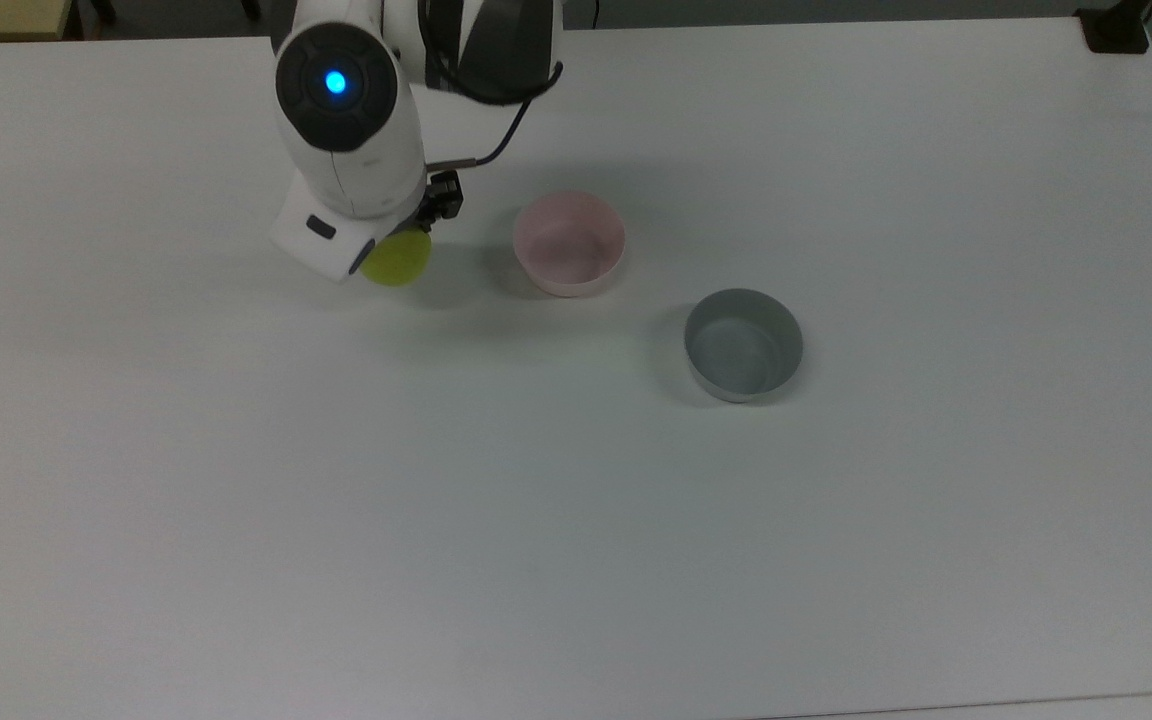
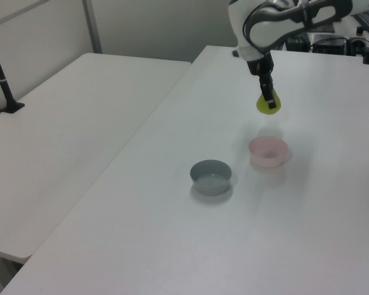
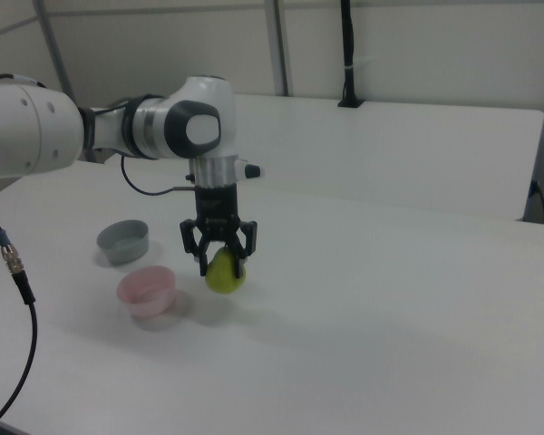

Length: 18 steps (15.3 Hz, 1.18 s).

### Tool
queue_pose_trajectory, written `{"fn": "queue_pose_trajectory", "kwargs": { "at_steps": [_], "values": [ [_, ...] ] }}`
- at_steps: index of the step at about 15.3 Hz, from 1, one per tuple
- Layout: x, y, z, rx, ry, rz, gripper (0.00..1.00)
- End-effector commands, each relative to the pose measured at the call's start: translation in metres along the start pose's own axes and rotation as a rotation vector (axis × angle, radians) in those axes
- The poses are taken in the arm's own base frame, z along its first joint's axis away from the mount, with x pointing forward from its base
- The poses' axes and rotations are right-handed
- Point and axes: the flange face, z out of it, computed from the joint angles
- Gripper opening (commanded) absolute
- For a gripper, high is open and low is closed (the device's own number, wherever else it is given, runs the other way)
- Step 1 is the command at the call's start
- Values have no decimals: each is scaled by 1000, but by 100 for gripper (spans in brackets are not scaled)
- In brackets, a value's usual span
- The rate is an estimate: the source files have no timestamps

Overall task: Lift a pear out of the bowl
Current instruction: 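Carry the pear sideways away from the pink bowl, then lower the pear onto the table and open the gripper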

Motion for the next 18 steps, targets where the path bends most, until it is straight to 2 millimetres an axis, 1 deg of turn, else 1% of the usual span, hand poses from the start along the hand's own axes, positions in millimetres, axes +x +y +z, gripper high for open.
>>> {"fn": "queue_pose_trajectory", "kwargs": {
  "at_steps": [1, 2, 3, 4, 5, 7, 9, 10, 11, 13, 14, 15, 16, 18],
  "values": [
    [13, -3, 22, -21, -3, 7, 33],
    [15, -3, 26, -25, -6, 10, 40],
    [20, -7, 35, -28, -12, 7, 48],
    [28, -11, 47, -34, -19, 20, 61],
    [31, -12, 50, -36, -20, 30, 66],
    [31, -13, 50, -37, -22, 35, 73],
    [31, -13, 50, -37, -20, 35, 84],
    [31, -13, 49, -37, -19, 35, 95],
    [31, -13, 49, -37, -20, 35, 100],
    [29, -13, 43, -37, -14, 37, 100],
    [25, -11, 33, -38, -1, 41, 100],
    [18, -10, 17, -38, 23, 49, 100],
    [8, -10, -4, -38, 52, 54, 100],
    [-21, -7, -50, -29, 100, 75, 100]
  ]
}}
